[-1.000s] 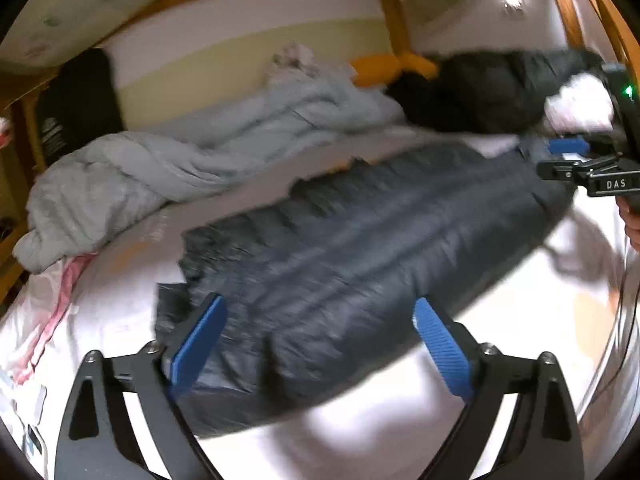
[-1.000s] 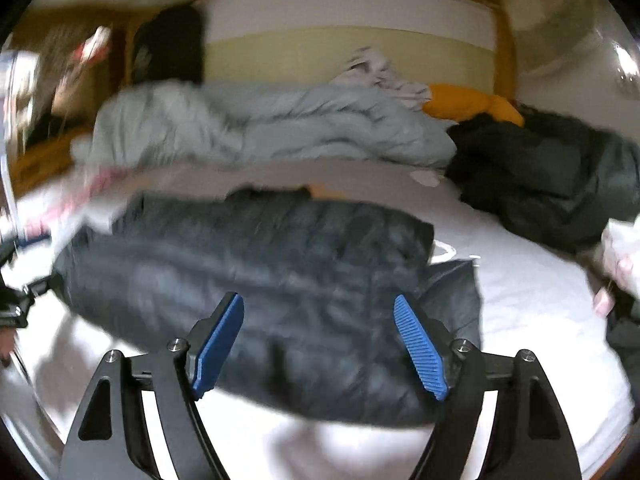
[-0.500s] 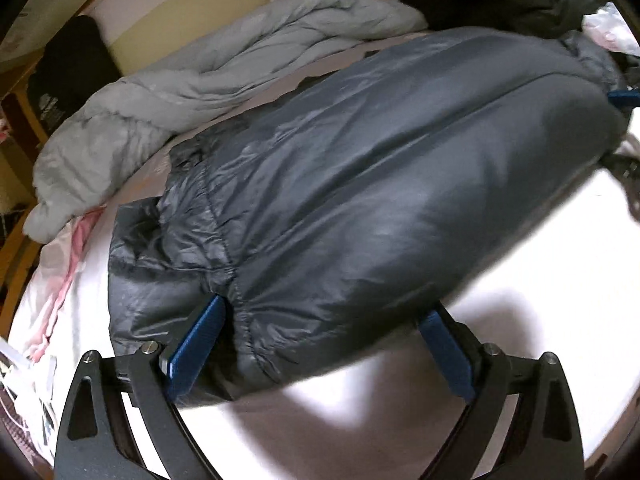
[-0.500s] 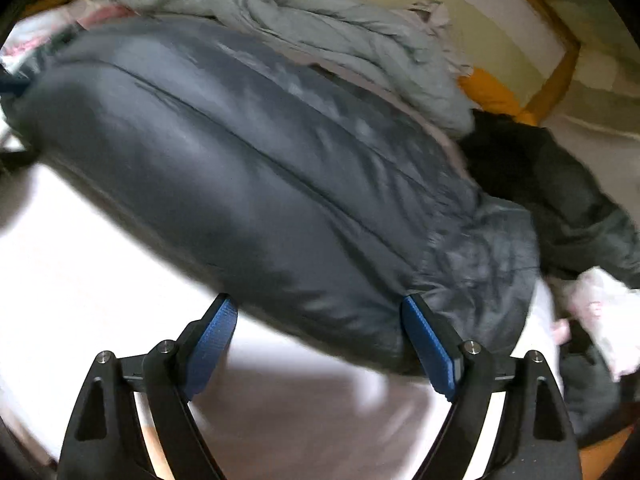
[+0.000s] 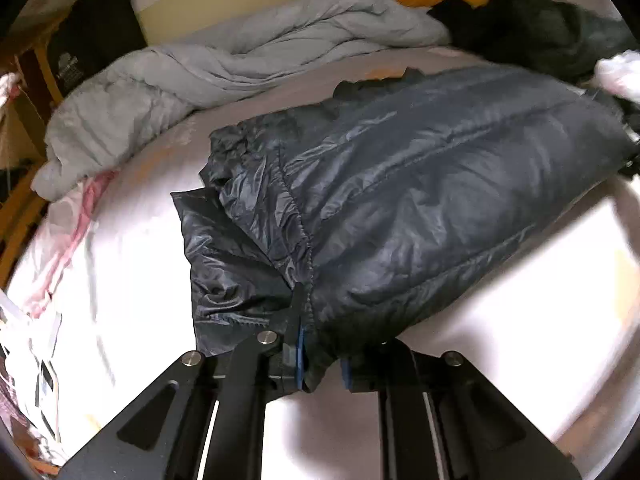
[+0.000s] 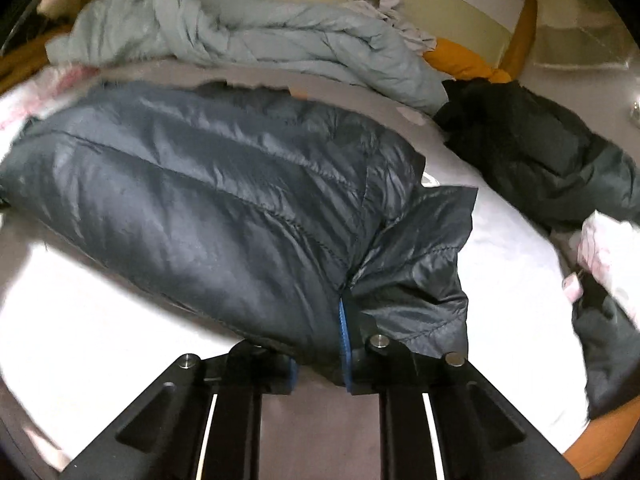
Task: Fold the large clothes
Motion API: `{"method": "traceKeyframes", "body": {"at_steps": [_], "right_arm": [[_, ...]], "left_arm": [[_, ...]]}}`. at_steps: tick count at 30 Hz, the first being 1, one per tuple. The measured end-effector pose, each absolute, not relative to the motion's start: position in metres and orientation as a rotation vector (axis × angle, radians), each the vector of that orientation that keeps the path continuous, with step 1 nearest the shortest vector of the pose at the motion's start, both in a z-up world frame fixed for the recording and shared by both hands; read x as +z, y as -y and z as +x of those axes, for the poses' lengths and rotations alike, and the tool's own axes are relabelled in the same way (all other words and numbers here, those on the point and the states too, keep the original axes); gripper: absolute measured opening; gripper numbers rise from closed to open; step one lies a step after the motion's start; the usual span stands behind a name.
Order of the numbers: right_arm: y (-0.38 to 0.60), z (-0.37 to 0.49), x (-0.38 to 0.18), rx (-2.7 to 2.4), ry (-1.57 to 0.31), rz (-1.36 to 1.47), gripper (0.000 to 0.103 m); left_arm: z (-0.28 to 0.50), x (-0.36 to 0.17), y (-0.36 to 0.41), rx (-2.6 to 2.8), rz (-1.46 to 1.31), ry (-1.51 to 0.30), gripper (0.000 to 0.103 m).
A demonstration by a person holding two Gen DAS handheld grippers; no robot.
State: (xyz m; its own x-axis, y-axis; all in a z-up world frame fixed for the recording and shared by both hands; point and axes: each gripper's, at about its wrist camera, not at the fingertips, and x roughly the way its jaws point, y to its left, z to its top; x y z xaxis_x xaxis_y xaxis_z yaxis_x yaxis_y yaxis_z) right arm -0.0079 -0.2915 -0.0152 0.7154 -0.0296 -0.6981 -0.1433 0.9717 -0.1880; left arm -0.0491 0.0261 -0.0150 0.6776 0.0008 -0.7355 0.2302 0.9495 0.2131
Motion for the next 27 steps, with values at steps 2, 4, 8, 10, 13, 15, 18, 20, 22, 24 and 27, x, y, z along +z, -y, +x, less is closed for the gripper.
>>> {"method": "traceKeyframes", "body": {"at_steps": [2, 4, 8, 10, 13, 15, 18, 20, 22, 24, 27], "right_arm": [[0.297, -0.027, -0.008, 0.134, -0.801, -0.222, 0.017], [0.3, -0.04, -0.001, 0.187, -0.838, -0.244, 0.017], [0.301, -0.035, 0.024, 0.19, -0.837, -0.269, 0.021], [0.302, -0.019, 0.043, 0.166, -0.796, -0.268, 0.025], [0.297, 0.007, 0.065, 0.117, -0.726, -0.286, 0.037], [0.297, 0.036, 0.077, 0.071, -0.689, -0.273, 0.048], [0.299, 0.074, 0.084, 0.025, -0.652, -0.219, 0.055], [0.302, 0.106, 0.083, 0.018, -0.642, -0.172, 0.058], [0.306, 0.137, 0.074, 0.012, -0.647, -0.132, 0.058], [0.31, 0.166, 0.058, 0.011, -0.661, -0.098, 0.058], [0.317, 0.189, 0.026, 0.004, -0.676, -0.061, 0.058]], "left_arm": [[-0.067, -0.006, -0.034, -0.187, 0.28, -0.851, 0.015], [-0.072, 0.001, -0.039, -0.213, 0.273, -0.881, 0.025], [-0.063, 0.022, -0.04, -0.171, 0.261, -0.837, 0.05], [-0.049, 0.036, -0.041, -0.128, 0.26, -0.788, 0.067], [-0.014, 0.058, -0.05, -0.094, 0.237, -0.726, 0.074], [0.017, 0.068, -0.055, -0.08, 0.218, -0.705, 0.08], [0.062, 0.072, -0.064, -0.046, 0.182, -0.692, 0.082], [0.094, 0.066, -0.073, -0.018, 0.161, -0.698, 0.082], [0.116, 0.055, -0.078, -0.005, 0.146, -0.708, 0.082], [0.136, 0.037, -0.084, -0.011, 0.125, -0.713, 0.082], [0.156, 0.012, -0.094, -0.038, 0.081, -0.7, 0.083]]}}
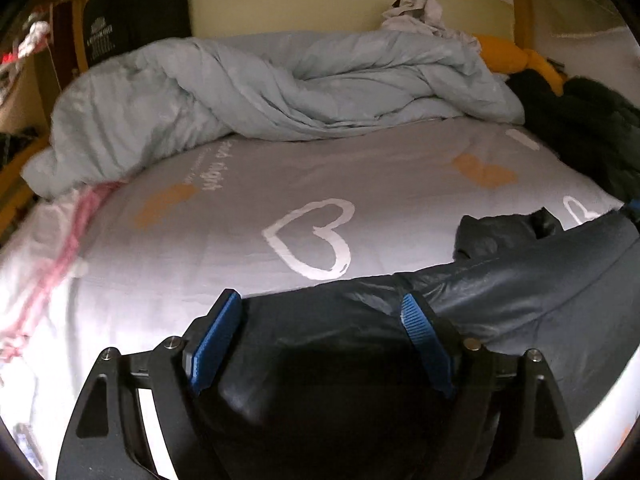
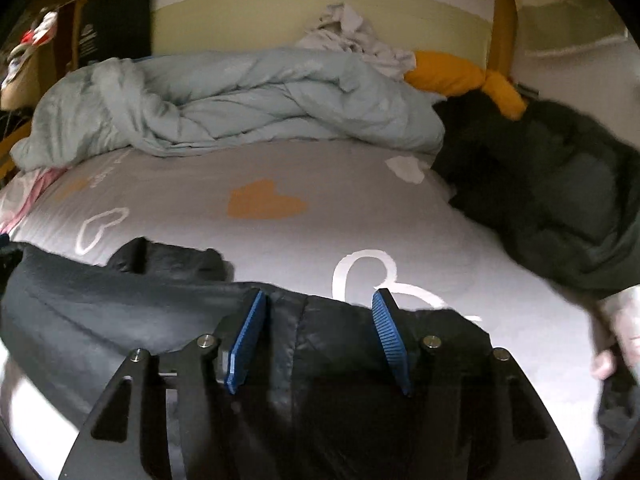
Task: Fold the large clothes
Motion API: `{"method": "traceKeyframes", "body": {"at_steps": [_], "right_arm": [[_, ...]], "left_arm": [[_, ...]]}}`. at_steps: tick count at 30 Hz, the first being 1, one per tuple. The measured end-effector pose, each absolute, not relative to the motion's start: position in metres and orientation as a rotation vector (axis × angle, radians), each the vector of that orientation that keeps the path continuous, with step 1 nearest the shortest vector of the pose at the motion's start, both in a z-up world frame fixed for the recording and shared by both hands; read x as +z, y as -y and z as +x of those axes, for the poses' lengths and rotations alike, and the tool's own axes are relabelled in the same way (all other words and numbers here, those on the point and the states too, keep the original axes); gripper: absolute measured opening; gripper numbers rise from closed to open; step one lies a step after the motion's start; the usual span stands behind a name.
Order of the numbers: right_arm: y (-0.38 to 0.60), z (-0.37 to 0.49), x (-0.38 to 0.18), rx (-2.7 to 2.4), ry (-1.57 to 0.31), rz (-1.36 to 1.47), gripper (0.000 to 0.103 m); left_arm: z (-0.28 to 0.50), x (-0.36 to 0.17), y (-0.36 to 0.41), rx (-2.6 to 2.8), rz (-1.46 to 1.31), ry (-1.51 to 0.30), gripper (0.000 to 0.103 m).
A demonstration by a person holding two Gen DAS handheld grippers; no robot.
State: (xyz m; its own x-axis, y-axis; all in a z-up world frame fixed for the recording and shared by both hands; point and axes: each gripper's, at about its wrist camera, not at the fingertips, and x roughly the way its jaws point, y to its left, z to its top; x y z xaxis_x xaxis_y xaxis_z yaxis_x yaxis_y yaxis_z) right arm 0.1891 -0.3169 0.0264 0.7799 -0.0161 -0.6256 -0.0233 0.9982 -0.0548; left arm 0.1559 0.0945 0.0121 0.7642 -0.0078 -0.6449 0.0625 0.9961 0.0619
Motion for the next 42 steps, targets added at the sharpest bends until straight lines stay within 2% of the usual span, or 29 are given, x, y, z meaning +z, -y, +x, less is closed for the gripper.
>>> {"method": "traceKeyframes", "body": {"at_steps": [4, 10, 12, 14, 16, 21, 25, 29, 31, 38, 42], "right_arm": [[0.325, 0.211, 0.001, -0.005, -0.694, -0.021, 0.058], [0.321, 0.192, 0.016, -0.037, -0.588, -0.054, 0.06], [0.316, 0.17, 0.033, -0.031, -0.513, -0.076, 0.067], [0.312, 0.147, 0.047, -0.029, -0.447, -0.077, 0.081], [0.307, 0.121, 0.059, 0.002, -0.393, -0.057, 0.083], [0.285, 0.065, 0.067, 0.065, -0.35, -0.028, 0.085], [0.273, 0.037, 0.047, 0.124, -0.405, 0.018, 0.087], [0.254, 0.04, 0.023, 0.162, -0.518, -0.03, 0.087], [0.247, 0.051, 0.01, 0.153, -0.555, -0.05, 0.087], [0.268, 0.114, 0.004, 0.065, -0.625, 0.055, 0.087], [0.274, 0.144, -0.007, 0.111, -0.664, 0.053, 0.087]], "left_arm": [[0.168, 0.002, -0.101, -0.08, 0.04, -0.676, 0.087], [0.144, 0.028, -0.093, -0.054, 0.073, -0.545, 0.087], [0.124, 0.048, -0.09, -0.079, 0.065, -0.474, 0.089], [0.1, 0.065, -0.084, -0.095, 0.077, -0.42, 0.093], [0.072, 0.076, -0.075, -0.116, 0.112, -0.398, 0.099], [0.016, 0.062, -0.058, -0.17, 0.14, -0.444, 0.1], [0.008, 0.031, -0.041, -0.266, 0.107, -0.562, 0.1], [0.026, 0.009, -0.029, -0.166, 0.097, -0.566, 0.098], [0.052, -0.003, -0.03, -0.132, 0.076, -0.633, 0.086], [0.101, 0.009, -0.058, -0.051, 0.056, -0.612, 0.086], [0.125, -0.002, -0.084, -0.002, 0.006, -0.644, 0.087]]}}
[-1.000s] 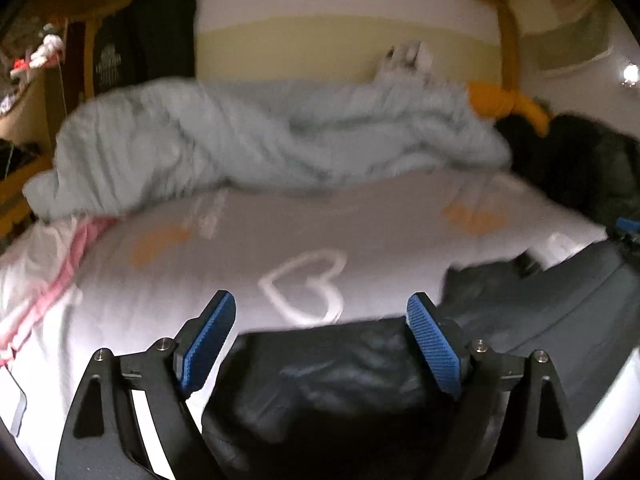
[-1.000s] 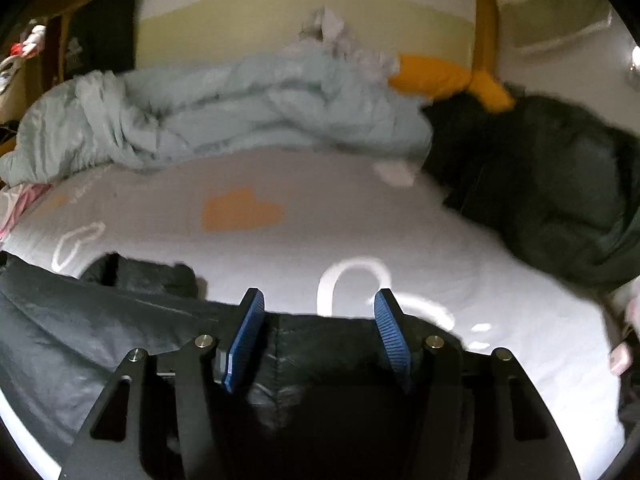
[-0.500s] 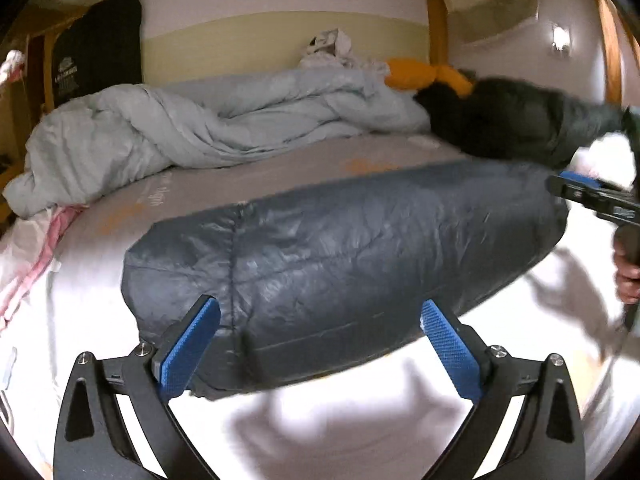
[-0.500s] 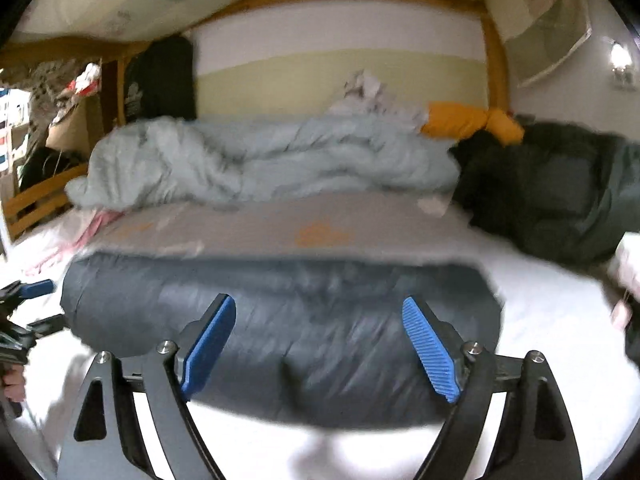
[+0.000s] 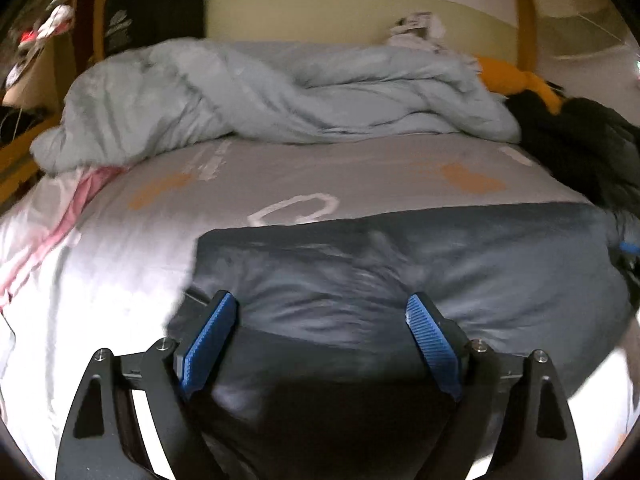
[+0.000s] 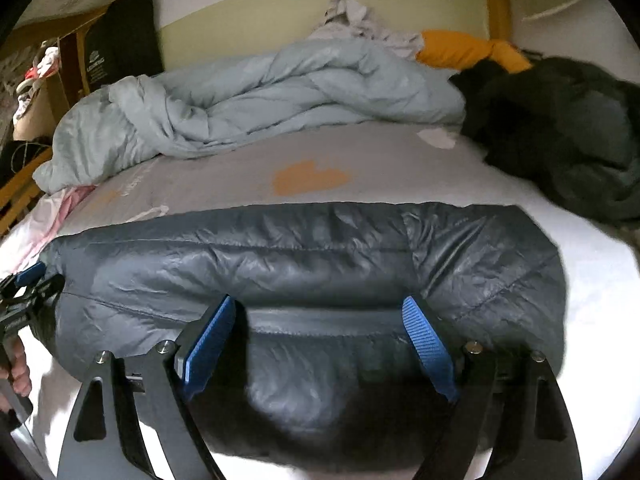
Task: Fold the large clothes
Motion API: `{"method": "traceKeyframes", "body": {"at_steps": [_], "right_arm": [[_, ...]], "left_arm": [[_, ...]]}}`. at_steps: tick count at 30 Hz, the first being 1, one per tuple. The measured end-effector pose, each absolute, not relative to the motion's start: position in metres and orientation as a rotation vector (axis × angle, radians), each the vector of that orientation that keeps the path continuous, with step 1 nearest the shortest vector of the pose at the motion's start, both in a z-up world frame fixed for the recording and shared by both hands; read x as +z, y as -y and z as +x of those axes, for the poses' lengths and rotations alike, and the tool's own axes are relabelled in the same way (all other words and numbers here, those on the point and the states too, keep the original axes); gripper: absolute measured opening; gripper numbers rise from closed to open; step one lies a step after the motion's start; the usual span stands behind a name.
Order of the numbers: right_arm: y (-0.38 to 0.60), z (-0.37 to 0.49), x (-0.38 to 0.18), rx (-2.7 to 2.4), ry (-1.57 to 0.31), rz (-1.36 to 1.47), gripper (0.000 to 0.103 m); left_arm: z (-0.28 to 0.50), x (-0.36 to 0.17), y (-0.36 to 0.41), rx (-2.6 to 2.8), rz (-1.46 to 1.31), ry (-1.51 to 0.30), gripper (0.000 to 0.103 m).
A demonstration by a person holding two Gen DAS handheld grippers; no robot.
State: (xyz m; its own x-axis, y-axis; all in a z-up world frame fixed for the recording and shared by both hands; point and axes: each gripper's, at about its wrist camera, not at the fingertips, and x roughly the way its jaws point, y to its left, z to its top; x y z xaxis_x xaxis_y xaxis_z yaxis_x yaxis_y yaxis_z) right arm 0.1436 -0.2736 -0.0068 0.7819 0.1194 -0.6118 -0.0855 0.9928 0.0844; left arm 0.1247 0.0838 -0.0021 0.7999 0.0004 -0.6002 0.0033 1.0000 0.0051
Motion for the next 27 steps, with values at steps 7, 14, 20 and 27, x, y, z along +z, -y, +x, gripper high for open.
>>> {"method": "traceKeyframes", "body": {"at_steps": [7, 14, 20, 27], "right_arm": [[0.268, 0.162, -0.019, 0.053, -0.645, -0.016, 0.087], [0.285, 0.167, -0.009, -0.007, -0.622, 0.001, 0.087], [0.292, 0.202, -0.037, 0.143, -0.812, 0.005, 0.088], [0.285, 0.196, -0.045, 0.098, -0.738, -0.034, 0.088]], "left_arm": [[0.151, -0.035, -0.1, 0.012, -0.064, -0.708, 0.092], [0.159, -0.046, -0.1, 0.019, -0.064, -0.755, 0.096], [0.157, -0.049, -0.1, 0.034, -0.068, -0.753, 0.102], [0.162, -0.052, -0.1, 0.038, -0.063, -0.778, 0.103]]}}
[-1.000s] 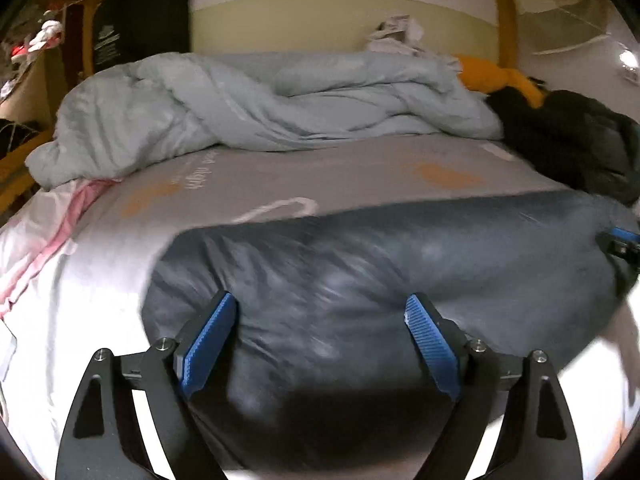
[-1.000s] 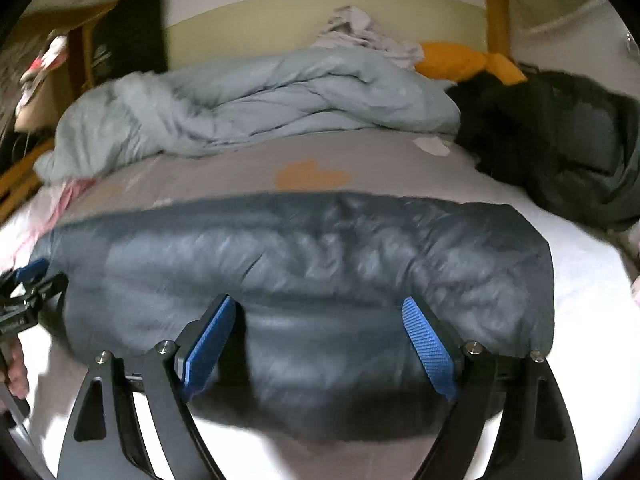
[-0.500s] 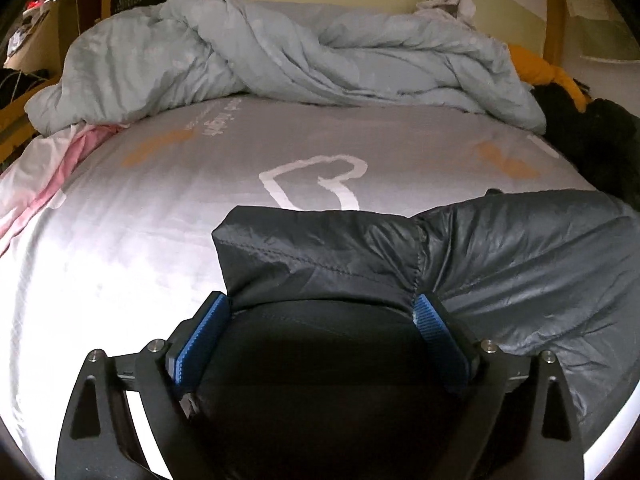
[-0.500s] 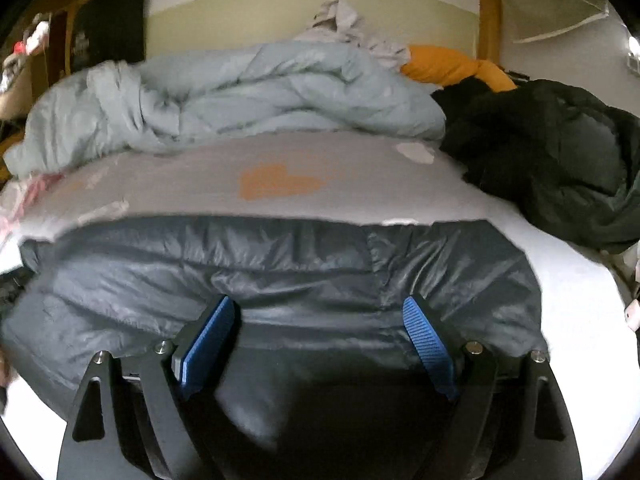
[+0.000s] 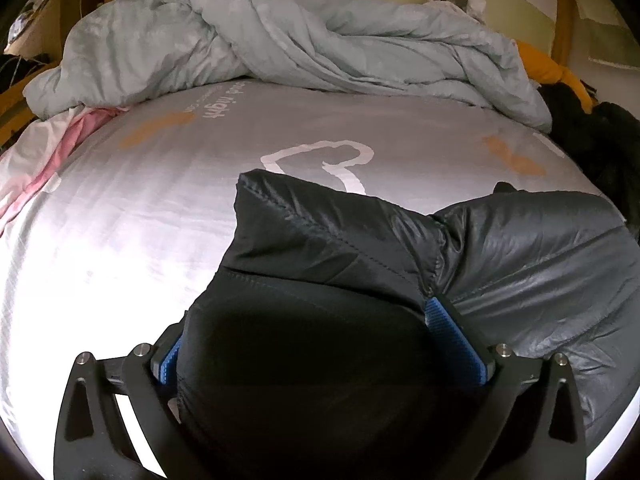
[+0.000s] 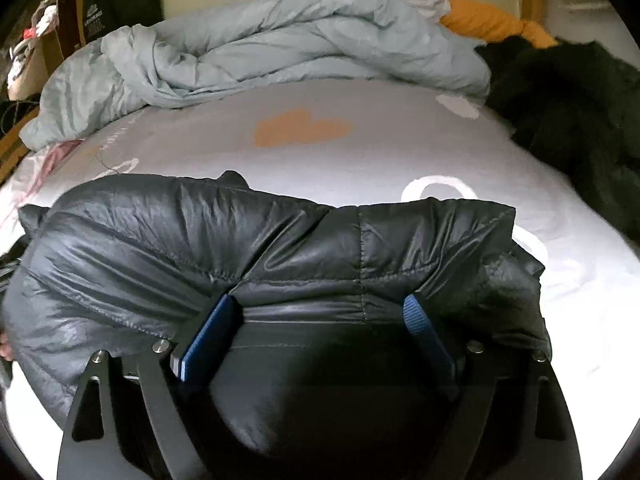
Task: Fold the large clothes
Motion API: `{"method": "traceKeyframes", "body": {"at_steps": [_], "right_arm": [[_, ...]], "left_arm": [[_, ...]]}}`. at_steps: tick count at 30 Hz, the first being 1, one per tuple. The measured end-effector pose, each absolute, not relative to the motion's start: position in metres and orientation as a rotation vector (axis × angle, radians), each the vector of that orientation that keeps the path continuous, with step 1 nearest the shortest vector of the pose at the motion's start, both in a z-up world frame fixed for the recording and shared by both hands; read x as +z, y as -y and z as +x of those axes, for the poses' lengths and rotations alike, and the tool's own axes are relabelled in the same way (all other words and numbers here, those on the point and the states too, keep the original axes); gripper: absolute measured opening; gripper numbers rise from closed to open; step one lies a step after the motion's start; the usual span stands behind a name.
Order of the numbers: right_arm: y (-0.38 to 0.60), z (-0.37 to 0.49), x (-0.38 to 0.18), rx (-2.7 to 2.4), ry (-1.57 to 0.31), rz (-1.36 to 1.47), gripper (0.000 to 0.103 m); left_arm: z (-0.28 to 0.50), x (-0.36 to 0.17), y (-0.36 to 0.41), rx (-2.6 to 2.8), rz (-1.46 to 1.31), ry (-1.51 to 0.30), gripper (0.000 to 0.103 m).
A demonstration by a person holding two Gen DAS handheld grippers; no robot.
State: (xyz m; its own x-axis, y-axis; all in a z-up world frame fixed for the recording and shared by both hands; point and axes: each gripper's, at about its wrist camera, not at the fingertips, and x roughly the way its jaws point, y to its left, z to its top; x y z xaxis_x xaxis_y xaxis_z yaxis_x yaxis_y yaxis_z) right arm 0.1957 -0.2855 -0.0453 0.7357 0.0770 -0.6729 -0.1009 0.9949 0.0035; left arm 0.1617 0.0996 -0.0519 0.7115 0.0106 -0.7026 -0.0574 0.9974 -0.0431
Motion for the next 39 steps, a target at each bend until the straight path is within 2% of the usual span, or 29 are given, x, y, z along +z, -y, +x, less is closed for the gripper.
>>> {"method": "traceKeyframes", "body": {"at_steps": [20, 22, 25, 30, 33, 35, 37, 38, 39], "right_arm": [[0.282, 0.185, -0.043, 0.068, -0.682, -0.045, 0.091], [0.28, 0.185, -0.042, 0.061, -0.682, -0.05, 0.091], [0.278, 0.187, -0.037, 0.058, -0.679, -0.074, 0.091], [0.281, 0.188, -0.029, 0.053, -0.668, -0.049, 0.091], [0.283, 0.185, -0.021, 0.048, -0.647, -0.042, 0.091], [0.285, 0.18, -0.012, 0.041, -0.617, -0.026, 0.091], [0.288, 0.174, -0.003, 0.042, -0.594, 0.005, 0.091], [0.29, 0.17, 0.002, 0.041, -0.578, 0.025, 0.091], [0.293, 0.165, 0.008, 0.043, -0.559, 0.046, 0.091]], "left_arm": [[0.154, -0.044, -0.096, 0.069, -0.033, -0.731, 0.102], [0.147, -0.033, -0.094, 0.048, -0.025, -0.666, 0.082], [0.127, -0.007, -0.085, 0.062, 0.06, -0.512, 0.064], [0.059, 0.057, -0.077, -0.054, -0.043, -0.193, 0.06], [0.014, 0.079, -0.042, -0.132, 0.025, -0.067, 0.06], [0.0, 0.085, -0.013, -0.219, 0.059, -0.085, 0.059], [0.001, 0.082, 0.017, -0.29, 0.074, -0.164, 0.04], [0.007, 0.077, 0.031, -0.327, 0.073, -0.229, 0.036], [0.015, 0.069, 0.043, -0.37, 0.064, -0.301, 0.025]]}}
